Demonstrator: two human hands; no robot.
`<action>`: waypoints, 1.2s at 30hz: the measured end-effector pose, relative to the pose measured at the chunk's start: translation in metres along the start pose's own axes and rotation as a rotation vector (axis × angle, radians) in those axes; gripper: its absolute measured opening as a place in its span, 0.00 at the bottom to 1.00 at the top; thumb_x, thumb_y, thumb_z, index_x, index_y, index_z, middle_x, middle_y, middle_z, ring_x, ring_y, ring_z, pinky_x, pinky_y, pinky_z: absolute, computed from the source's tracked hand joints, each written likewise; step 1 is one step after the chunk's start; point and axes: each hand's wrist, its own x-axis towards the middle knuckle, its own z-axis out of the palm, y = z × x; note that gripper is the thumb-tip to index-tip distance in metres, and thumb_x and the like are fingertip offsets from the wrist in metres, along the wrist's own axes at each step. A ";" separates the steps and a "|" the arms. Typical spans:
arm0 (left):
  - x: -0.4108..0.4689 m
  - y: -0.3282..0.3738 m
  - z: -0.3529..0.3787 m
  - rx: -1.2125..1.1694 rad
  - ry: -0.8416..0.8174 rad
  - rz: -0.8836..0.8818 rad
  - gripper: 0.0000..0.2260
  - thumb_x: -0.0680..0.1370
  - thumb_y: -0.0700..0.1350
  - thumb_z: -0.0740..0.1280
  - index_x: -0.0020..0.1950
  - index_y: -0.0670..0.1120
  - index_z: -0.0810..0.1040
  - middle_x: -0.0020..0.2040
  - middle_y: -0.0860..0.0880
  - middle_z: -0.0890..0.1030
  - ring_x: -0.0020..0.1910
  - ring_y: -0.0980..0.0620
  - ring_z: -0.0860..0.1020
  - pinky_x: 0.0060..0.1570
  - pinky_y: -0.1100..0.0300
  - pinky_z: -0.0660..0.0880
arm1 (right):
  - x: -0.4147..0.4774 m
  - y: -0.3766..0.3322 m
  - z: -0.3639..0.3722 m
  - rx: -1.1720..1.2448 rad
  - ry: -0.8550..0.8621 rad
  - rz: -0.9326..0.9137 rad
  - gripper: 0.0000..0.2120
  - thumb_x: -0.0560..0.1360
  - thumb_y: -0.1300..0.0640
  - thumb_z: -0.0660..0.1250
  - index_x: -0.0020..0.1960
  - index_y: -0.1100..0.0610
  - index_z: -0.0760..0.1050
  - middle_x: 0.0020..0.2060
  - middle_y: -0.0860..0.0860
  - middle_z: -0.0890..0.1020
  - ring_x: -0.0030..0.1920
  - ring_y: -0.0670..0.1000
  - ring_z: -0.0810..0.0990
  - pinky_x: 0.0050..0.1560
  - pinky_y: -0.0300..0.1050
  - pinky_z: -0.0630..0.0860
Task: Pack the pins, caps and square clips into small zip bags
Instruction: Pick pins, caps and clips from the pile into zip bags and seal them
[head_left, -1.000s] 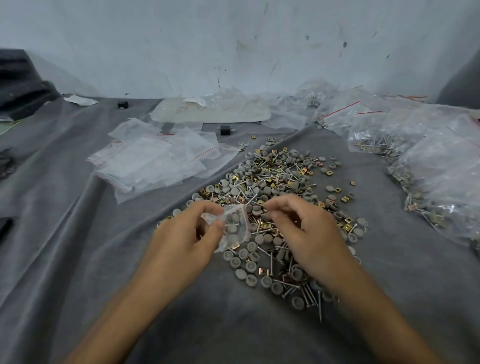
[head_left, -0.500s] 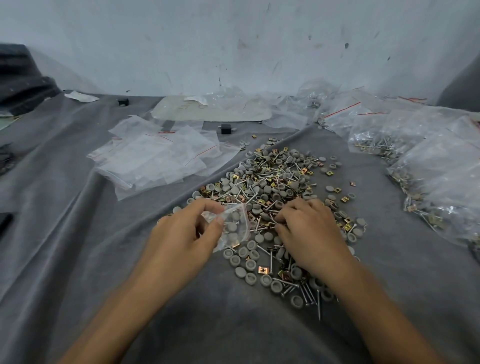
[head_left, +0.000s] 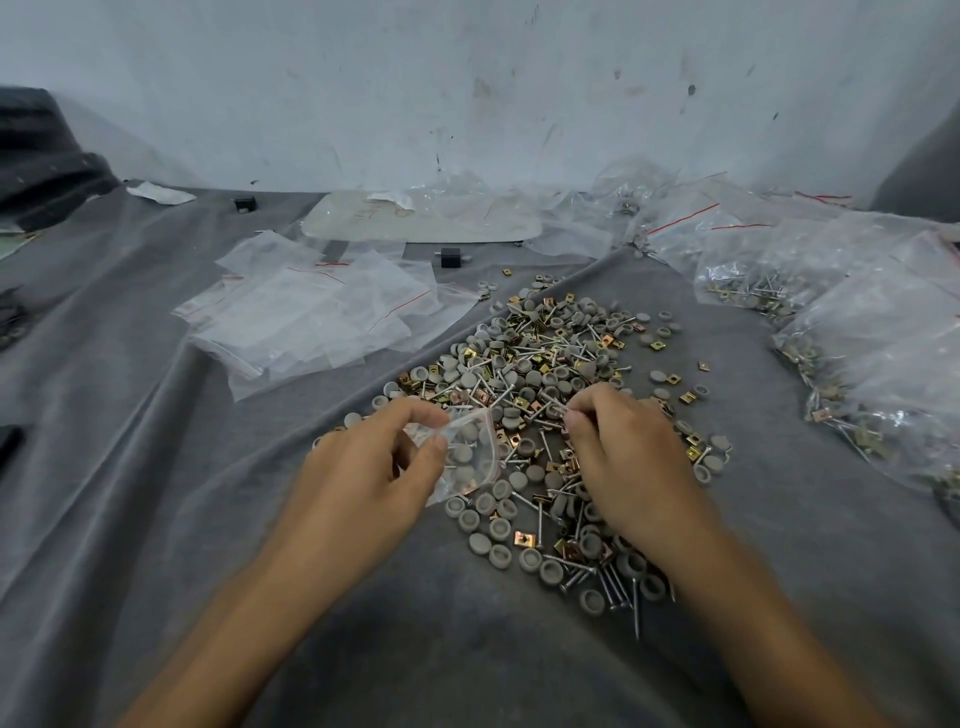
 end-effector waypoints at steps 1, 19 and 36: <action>0.000 0.000 0.000 -0.003 0.000 -0.002 0.06 0.80 0.56 0.64 0.56 0.61 0.77 0.36 0.59 0.82 0.36 0.59 0.81 0.42 0.49 0.80 | 0.000 -0.001 -0.001 0.066 0.007 0.001 0.06 0.84 0.51 0.58 0.52 0.50 0.74 0.41 0.43 0.77 0.44 0.47 0.73 0.44 0.46 0.69; 0.000 0.000 0.004 -0.001 -0.005 -0.003 0.05 0.81 0.55 0.65 0.56 0.62 0.77 0.37 0.60 0.82 0.36 0.59 0.80 0.41 0.49 0.79 | -0.010 -0.015 -0.005 0.754 -0.253 0.070 0.06 0.76 0.56 0.73 0.45 0.44 0.84 0.31 0.44 0.81 0.31 0.41 0.75 0.32 0.37 0.74; 0.003 -0.007 0.010 -0.084 -0.017 0.017 0.03 0.81 0.53 0.67 0.53 0.61 0.78 0.33 0.57 0.83 0.32 0.58 0.80 0.40 0.46 0.79 | -0.021 -0.032 0.004 0.779 -0.138 0.001 0.02 0.76 0.55 0.74 0.46 0.49 0.84 0.35 0.47 0.85 0.34 0.43 0.80 0.36 0.37 0.75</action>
